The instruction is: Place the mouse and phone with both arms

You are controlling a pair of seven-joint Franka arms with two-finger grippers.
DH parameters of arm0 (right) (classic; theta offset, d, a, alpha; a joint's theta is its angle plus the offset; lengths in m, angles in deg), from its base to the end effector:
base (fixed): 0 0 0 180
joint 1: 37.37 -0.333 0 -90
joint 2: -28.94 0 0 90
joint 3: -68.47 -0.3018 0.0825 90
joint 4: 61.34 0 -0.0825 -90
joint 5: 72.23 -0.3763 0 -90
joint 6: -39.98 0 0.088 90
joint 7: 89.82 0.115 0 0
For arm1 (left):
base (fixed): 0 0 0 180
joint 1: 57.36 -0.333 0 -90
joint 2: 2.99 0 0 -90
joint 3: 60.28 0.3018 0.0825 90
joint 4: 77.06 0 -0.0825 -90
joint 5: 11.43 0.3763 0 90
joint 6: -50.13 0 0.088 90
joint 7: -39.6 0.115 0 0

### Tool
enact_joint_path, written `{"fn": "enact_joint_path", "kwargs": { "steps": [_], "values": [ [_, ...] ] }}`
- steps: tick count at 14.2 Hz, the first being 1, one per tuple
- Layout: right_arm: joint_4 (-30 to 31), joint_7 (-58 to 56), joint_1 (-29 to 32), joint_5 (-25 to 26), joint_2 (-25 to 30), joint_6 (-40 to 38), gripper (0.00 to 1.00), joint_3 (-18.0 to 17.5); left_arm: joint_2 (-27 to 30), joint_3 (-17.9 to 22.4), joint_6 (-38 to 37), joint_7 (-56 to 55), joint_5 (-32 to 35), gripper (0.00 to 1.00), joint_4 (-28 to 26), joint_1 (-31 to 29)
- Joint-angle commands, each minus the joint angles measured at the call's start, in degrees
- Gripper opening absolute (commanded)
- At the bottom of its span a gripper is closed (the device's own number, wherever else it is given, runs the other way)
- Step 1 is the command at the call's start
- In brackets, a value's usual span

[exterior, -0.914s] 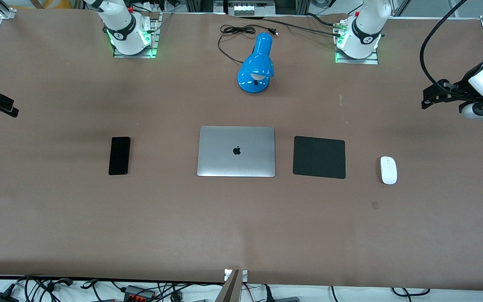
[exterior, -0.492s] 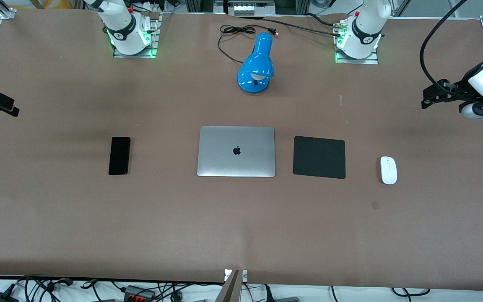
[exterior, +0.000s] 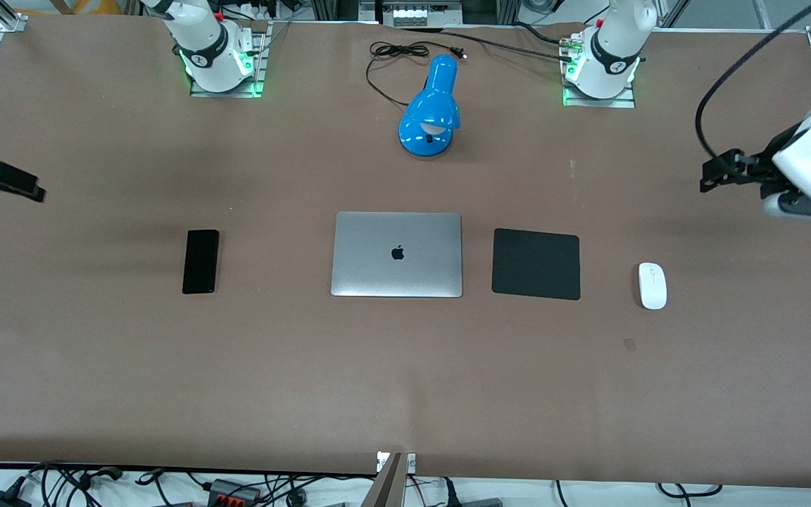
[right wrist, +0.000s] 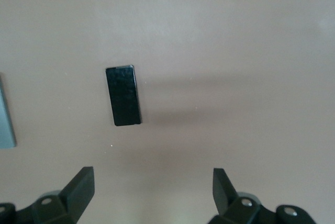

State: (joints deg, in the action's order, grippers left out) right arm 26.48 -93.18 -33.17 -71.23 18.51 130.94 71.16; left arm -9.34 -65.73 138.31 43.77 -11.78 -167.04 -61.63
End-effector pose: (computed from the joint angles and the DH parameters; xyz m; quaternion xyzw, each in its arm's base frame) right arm 0.5884 -0.0711 0.5174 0.9975 -0.0299 -0.0644 0.0072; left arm 0.5691 -0.0100 0.5383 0.9964 -0.0465 -0.0706 0.0102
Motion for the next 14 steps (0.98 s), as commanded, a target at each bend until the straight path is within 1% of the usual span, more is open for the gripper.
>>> {"fn": "enact_joint_path", "kwargs": {
  "steps": [1, 3, 4, 5, 6, 7, 8, 9, 11, 12, 14],
  "values": [
    [-1.4, 0.0, -1.2, 0.3, -7.0, 3.4, 1.0, -0.8, -7.3, 0.4, -0.1, 0.3, -0.3, 1.0, 4.1, -0.3],
    [-1.4, 0.5, -3.5, 0.9, -13.3, 6.3, 1.0, -0.8, -12.2, 0.4, 0.8, 0.3, 0.4, 1.0, 4.2, -0.1],
    [-1.1, 2.1, -4.4, 0.5, -15.3, 9.4, 1.0, -0.7, -15.0, 0.4, 2.8, 0.4, 0.4, 1.0, 4.0, -0.4],
    [0.1, 6.0, -5.1, 0.1, -17.5, 12.0, 1.0, -0.8, -17.7, 0.4, 6.2, 0.5, 0.4, 1.0, 3.5, -0.7],
    [1.4, 10.3, -5.7, 0.1, -18.6, 14.4, 1.0, -0.8, -20.1, 0.4, 9.7, 0.4, 0.4, 1.0, 3.1, -0.8],
    [3.0, 12.4, -6.7, 0.1, -19.6, 16.7, 1.0, -0.8, -21.7, 0.5, 12.7, 0.4, 0.4, 1.0, 2.6, -1.0],
    [4.6, 12.5, -7.2, 0.1, -20.4, 18.8, 1.0, -0.8, -22.6, 0.5, 16.2, 0.5, 0.4, 1.0, 1.1, -1.5],
    [7.2, 12.7, -7.1, 0.1, -20.9, 22.5, 1.0, -0.8, -22.8, 0.5, 21.0, 0.5, 0.5, 1.0, -1.8, -2.8],
    [12.2, 12.9, -7.3, 0.0, -20.8, 29.2, 1.0, -0.9, -22.1, 0.5, 34.3, 0.8, 0.8, 1.0, -11.1, -3.8],
    [13.1, 13.1, -7.4, 0.0, -20.8, 30.6, 1.0, -0.9, -21.1, 0.5, 40.4, 2.3, 1.1, 1.0, -15.8, -4.6],
    [13.8, 13.5, -7.6, 0.0, -20.9, 31.0, 1.0, -0.9, -21.0, 0.5, 50.2, 5.0, 1.2, 1.0, -21.3, -5.1]
  ]
}}
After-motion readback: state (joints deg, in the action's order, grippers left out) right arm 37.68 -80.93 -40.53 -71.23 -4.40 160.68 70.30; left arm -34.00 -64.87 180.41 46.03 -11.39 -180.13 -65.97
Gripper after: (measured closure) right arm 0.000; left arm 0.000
